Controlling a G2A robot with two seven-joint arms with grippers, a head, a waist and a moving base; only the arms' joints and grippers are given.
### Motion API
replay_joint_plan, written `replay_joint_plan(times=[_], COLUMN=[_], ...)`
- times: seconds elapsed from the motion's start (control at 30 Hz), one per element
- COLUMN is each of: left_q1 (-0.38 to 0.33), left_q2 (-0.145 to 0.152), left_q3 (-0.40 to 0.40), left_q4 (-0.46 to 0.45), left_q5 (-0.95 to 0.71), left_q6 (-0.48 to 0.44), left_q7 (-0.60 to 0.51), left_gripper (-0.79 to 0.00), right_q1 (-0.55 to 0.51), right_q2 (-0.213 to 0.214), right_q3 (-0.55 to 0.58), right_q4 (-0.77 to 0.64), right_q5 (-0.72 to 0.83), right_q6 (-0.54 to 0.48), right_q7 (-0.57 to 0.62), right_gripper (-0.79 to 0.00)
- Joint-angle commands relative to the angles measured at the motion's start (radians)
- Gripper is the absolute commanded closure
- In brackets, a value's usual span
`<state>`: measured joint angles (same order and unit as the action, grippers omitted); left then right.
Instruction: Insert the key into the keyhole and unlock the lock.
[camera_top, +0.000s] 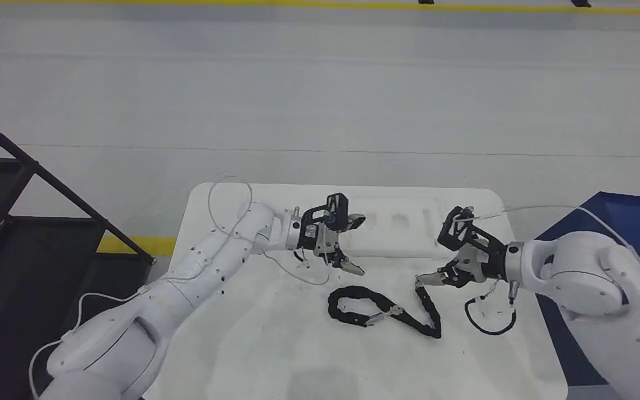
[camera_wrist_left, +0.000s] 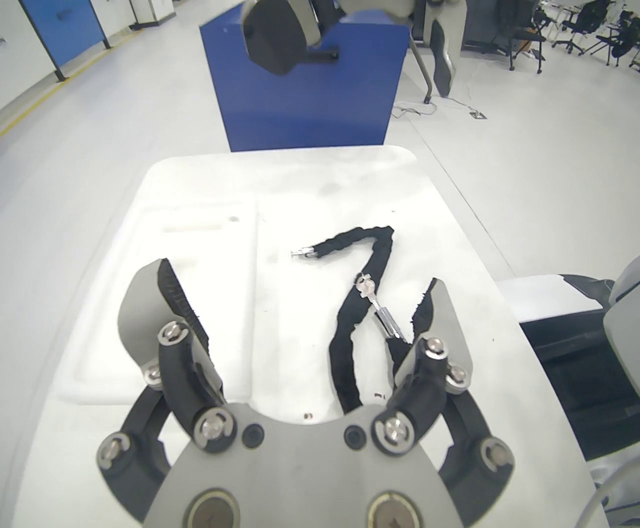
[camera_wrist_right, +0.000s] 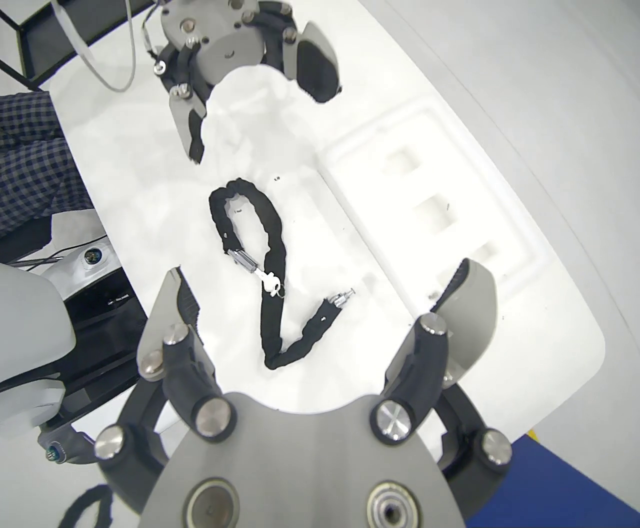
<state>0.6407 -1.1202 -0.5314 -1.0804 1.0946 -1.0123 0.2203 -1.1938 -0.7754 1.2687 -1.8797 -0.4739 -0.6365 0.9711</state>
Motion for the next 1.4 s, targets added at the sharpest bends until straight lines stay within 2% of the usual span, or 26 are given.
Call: replay_joint_plan(times=[0.0, 0.2, 0.43, 0.6, 0.77, 1.37], left_q1=[-0.045, -0.16, -0.299, -0.359, -0.388, -0.388], left_q2=[0.026, 0.089, 0.131, 0.166, 0.193, 0.193], left_q3=[0.009, 0.066, 0.159, 0.2, 0.245, 0.245], left_q4=[0.007, 0.004, 0.034, 0.018, 0.008, 0.008], left_q5=[-0.032, -0.175, -0.312, -0.393, -0.434, -0.433], left_q6=[0.0, 0.0, 0.0, 0.0, 0.0, 0.0], left_q7=[-0.012, -0.031, -0.063, -0.028, -0.001, -0.001], left_gripper=[-0.785, -0.785, -0.785, -0.785, -0.785, -0.785], right_q1=[0.07, 0.268, 0.468, 0.557, 0.598, 0.598], right_q2=[-0.009, -0.04, -0.074, -0.093, -0.11, -0.11], right_q3=[-0.032, -0.133, -0.225, -0.275, -0.314, -0.314], right_q4=[0.057, 0.214, 0.361, 0.453, 0.524, 0.524], right_q5=[0.042, 0.14, 0.229, 0.259, 0.263, 0.263], right_q6=[-0.045, -0.15, -0.228, -0.257, -0.276, -0.276], right_q7=[-0.032, -0.058, -0.061, -0.062, -0.103, -0.103], right_gripper=[-0.785, -0.785, -0.785, -0.785, -0.785, -0.784])
